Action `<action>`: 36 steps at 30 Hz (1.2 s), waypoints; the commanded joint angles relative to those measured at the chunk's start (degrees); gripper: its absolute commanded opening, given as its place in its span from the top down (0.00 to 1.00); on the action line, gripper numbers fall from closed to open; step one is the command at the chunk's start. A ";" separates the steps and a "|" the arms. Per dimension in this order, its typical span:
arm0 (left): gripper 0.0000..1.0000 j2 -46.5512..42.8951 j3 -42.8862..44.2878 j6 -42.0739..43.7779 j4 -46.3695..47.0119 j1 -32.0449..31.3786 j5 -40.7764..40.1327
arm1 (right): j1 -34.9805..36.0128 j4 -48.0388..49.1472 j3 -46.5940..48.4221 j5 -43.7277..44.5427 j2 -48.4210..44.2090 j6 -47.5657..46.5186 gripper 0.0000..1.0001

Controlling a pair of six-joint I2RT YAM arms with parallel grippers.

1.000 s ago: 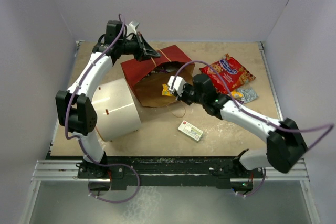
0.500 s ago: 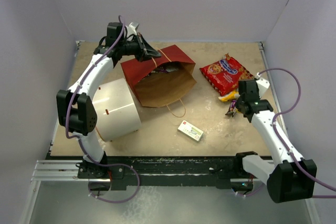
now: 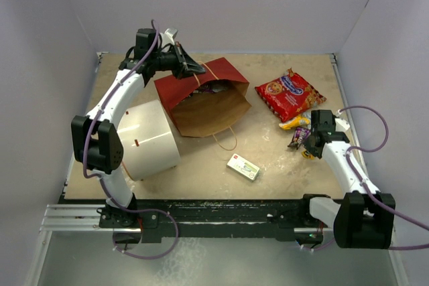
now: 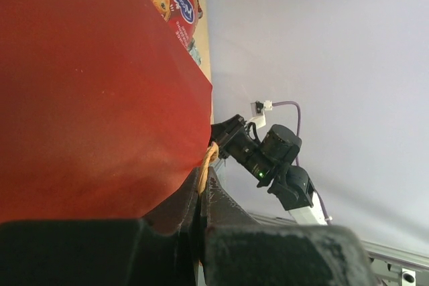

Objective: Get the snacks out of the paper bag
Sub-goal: Place the snack at the center of the board, then take out the snack from the paper bag.

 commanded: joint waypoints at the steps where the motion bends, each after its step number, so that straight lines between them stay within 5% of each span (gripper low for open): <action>1: 1.00 -2.80 1.03 0.50 1.22 -0.14 1.41 | -0.40 7.22 -0.48 -4.57 0.76 0.79 1.00; 4: 1.00 -2.85 1.10 0.62 1.09 -0.15 1.40 | -0.40 9.53 -1.31 -6.59 1.29 0.74 0.96; 10: 1.00 -2.76 1.24 0.80 0.91 -0.14 1.43 | -0.40 14.76 -0.69 -13.97 -4.45 -5.11 0.37; 13: 1.00 -2.57 1.30 0.58 1.11 -0.15 1.36 | -0.40 12.46 0.04 -12.37 -7.57 -6.77 0.20; 24: 1.00 -1.50 2.08 0.23 1.13 -0.19 1.64 | 4.04 23.80 3.33 -23.84 -4.16 -19.63 0.18; 36: 1.00 -1.98 1.98 0.20 0.56 -0.23 1.31 | 26.33 38.45 10.41 -38.45 4.08 -47.81 0.20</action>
